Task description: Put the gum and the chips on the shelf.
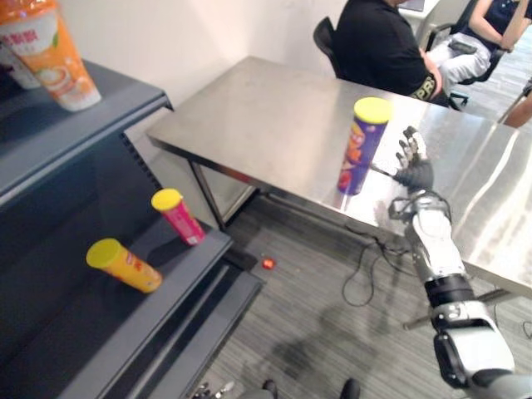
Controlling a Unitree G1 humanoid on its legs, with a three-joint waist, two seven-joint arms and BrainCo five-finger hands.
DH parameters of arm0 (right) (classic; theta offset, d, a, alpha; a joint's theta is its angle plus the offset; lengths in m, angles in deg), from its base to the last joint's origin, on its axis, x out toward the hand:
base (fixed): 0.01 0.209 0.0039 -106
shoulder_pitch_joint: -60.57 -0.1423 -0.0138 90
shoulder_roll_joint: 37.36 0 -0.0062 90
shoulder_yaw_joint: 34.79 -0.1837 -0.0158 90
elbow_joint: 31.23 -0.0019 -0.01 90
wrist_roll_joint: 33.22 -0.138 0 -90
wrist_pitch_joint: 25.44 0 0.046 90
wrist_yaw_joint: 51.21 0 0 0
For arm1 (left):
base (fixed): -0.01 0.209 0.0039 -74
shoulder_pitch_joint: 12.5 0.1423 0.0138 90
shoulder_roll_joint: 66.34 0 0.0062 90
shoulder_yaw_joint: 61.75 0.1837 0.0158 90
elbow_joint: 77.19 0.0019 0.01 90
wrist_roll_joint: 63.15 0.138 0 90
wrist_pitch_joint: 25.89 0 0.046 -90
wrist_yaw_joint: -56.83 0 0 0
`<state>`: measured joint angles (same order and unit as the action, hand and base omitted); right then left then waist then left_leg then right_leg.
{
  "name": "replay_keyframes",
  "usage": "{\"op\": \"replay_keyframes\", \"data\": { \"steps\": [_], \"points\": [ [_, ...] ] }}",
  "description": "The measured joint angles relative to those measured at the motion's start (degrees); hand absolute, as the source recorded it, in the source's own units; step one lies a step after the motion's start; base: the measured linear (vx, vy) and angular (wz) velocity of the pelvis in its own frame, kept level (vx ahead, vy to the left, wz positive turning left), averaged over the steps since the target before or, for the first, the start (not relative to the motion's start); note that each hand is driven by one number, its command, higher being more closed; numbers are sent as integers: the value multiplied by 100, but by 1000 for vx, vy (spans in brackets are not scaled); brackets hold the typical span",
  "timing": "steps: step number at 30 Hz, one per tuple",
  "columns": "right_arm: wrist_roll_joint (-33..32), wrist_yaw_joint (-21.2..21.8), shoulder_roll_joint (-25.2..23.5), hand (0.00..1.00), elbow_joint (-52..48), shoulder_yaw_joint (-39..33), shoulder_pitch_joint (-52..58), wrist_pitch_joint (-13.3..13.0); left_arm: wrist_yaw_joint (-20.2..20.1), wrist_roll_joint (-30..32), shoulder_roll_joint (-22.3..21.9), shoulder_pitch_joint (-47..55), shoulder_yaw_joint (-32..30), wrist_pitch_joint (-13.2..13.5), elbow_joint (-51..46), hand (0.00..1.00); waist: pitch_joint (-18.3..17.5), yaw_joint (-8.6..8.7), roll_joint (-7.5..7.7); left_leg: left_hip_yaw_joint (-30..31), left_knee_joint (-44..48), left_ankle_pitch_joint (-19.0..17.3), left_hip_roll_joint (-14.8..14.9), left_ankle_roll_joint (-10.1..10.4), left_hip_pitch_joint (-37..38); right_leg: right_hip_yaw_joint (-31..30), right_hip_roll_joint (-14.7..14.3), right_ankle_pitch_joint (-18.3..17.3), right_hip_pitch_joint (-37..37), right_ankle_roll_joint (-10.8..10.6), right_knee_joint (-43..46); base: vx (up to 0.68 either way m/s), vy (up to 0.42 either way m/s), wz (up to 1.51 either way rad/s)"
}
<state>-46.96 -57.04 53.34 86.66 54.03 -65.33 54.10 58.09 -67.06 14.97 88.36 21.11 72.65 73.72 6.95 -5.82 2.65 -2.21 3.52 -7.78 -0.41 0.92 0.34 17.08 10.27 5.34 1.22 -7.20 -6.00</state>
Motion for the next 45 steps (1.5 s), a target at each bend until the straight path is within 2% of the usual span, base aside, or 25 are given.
{"op": "replay_keyframes", "data": {
  "steps": [12,18,24,25,30,36,45],
  "points": [
    [5,-125,2,0,472,-2,-715,31,31,-59,-4,-3,-1,4,-62,0,147,-111,24,20,-49,18,-2,-3,26,30,4,1,10,1,0,0,0,0],
    [12,-134,2,0,777,-6,-1020,65,48,-227,-5,-3,2,4,-72,0,234,-113,27,101,-148,95,-12,9,25,118,13,3,9,2,0,-14,-13,6],
    [14,-129,-20,0,910,-2,-1249,174,69,-247,-19,-6,4,3,-225,0,348,-238,35,133,-176,123,-12,20,17,145,15,4,5,3,-1,-21,-15,3],
    [14,-128,-56,100,910,-2,-1282,178,69,-256,-18,-5,4,2,-224,0,348,-238,36,142,-216,150,-22,22,17,155,24,4,-6,3,-1,-13,-9,5],
    [17,-125,-207,100,910,16,-1347,181,73,-257,-16,-5,3,2,-246,0,355,-238,44,146,-252,171,-44,20,18,163,51,4,-17,2,-3,-3,-1,1],
    [23,-118,-212,100,851,178,-1348,174,78,-256,17,0,-2,2,-279,0,403,-241,116,144,-252,171,-48,20,18,163,58,4,-16,1,-3,0,0,0],
    [22,-118,-266,100,748,233,-1320,177,88,-248,22,13,-4,-39,-392,0,429,-229,135,74,-336,182,-33,21,107,109,49,5,-2,0,-3,-8,-9,-3]
  ]
}}
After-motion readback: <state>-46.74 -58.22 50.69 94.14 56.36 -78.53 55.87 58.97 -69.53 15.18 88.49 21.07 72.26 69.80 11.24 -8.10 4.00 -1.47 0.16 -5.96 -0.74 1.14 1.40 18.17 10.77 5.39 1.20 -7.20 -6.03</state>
